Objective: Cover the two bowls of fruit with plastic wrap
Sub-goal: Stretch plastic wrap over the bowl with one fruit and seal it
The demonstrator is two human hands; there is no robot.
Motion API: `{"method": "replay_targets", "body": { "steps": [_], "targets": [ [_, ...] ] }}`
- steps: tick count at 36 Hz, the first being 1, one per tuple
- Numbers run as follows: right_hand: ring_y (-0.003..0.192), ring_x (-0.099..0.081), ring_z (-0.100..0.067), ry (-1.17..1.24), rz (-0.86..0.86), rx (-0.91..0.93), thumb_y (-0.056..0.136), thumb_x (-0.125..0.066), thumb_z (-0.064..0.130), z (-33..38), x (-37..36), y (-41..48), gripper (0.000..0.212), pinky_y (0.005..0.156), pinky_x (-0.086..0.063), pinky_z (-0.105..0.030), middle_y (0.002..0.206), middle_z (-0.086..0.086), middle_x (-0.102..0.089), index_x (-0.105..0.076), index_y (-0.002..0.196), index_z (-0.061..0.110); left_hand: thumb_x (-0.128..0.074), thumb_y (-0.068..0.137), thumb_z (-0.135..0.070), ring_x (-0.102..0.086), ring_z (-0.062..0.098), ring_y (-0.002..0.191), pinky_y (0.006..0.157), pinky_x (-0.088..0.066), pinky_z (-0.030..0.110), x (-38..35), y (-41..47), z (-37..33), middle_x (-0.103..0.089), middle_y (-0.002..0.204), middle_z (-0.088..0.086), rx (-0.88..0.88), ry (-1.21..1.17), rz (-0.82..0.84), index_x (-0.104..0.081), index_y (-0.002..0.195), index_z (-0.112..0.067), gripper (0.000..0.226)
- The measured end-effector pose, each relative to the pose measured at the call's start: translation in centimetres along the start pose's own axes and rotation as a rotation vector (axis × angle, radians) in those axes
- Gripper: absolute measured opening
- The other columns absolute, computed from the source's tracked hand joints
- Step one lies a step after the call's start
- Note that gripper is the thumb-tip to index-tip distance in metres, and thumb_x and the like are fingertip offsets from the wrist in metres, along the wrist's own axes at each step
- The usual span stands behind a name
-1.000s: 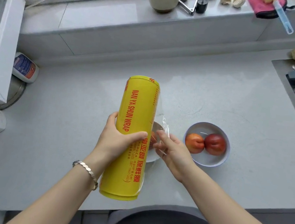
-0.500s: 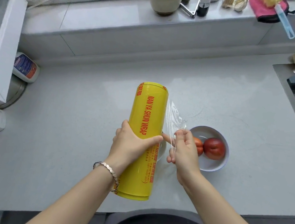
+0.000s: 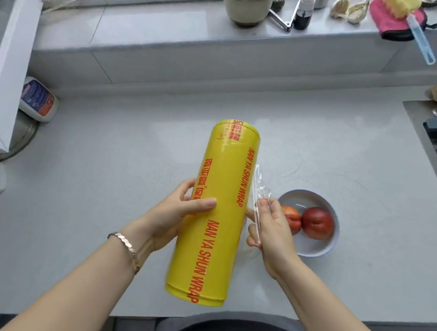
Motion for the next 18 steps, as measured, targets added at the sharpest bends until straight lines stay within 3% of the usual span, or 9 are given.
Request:
{"method": "replay_targets", "body": {
  "steps": [5,10,14,16,18],
  "targets": [
    [0.029,-0.024,-0.004,-0.026,0.044,-0.002,0.101,-0.032,0.024,0.3,0.1,0.4,0.024,0.033,-0.029,-0.015,0.094,-0.004,-0.065,-0.036,0.078,0.019,-0.089,0.023,-0.055,-0.068,0.032,0.096,0.07,-0.058,0.044,-0.5,-0.1,0.3,-0.06,0.122,0.01,-0.018,-0.068,0.032,-0.031,0.133,-0.034,0.126],
    [0.031,-0.026,-0.007,-0.031,-0.006,0.038,0.1,-0.036,0.023,0.7,2.0,0.7,0.02,0.032,-0.027,-0.014,0.075,-0.003,-0.07,-0.039,0.08,0.018,-0.087,0.042,-0.05,-0.062,0.041,0.104,0.079,-0.053,0.053,-1.5,-0.1,1.7,-0.059,0.125,0.02,0.051,-0.247,0.111,-0.04,0.135,-0.02,0.109],
    [0.047,-0.041,-0.014,-0.278,-0.298,0.209,0.093,-0.053,0.021,1.6,6.2,1.6,0.02,0.039,-0.036,-0.022,0.064,-0.008,-0.052,-0.05,0.073,0.022,-0.082,0.05,-0.045,-0.067,0.037,0.093,0.067,-0.056,0.045,1.0,0.0,1.4,-0.065,0.114,0.019,-0.028,-0.211,-0.177,-0.044,0.131,-0.015,0.094],
    [0.052,-0.044,-0.016,-0.362,-0.381,0.277,0.09,-0.057,0.02,1.9,7.0,2.1,0.02,0.053,-0.038,-0.029,0.064,-0.009,-0.054,-0.053,0.071,0.021,-0.085,0.055,-0.04,-0.069,0.034,0.09,0.067,-0.057,0.044,2.4,-0.2,0.9,-0.065,0.112,0.014,-0.064,-0.108,-0.319,-0.042,0.131,-0.017,0.09],
    [0.051,-0.045,-0.013,-0.42,-0.425,0.282,0.09,-0.056,0.019,1.5,7.4,2.8,0.016,0.056,-0.037,-0.026,0.061,-0.007,-0.055,-0.055,0.074,0.015,-0.086,0.057,-0.036,-0.067,0.028,0.091,0.072,-0.057,0.045,3.6,-0.6,0.3,-0.062,0.113,0.006,-0.097,0.026,-0.449,-0.037,0.132,-0.022,0.091]
  ]
}}
Point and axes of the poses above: each hand's wrist, its own y-axis towards the middle knuckle, its own x-axis out of the back of the hand, z = x × y, the point moved 9 cm from there along y, towards the middle knuckle
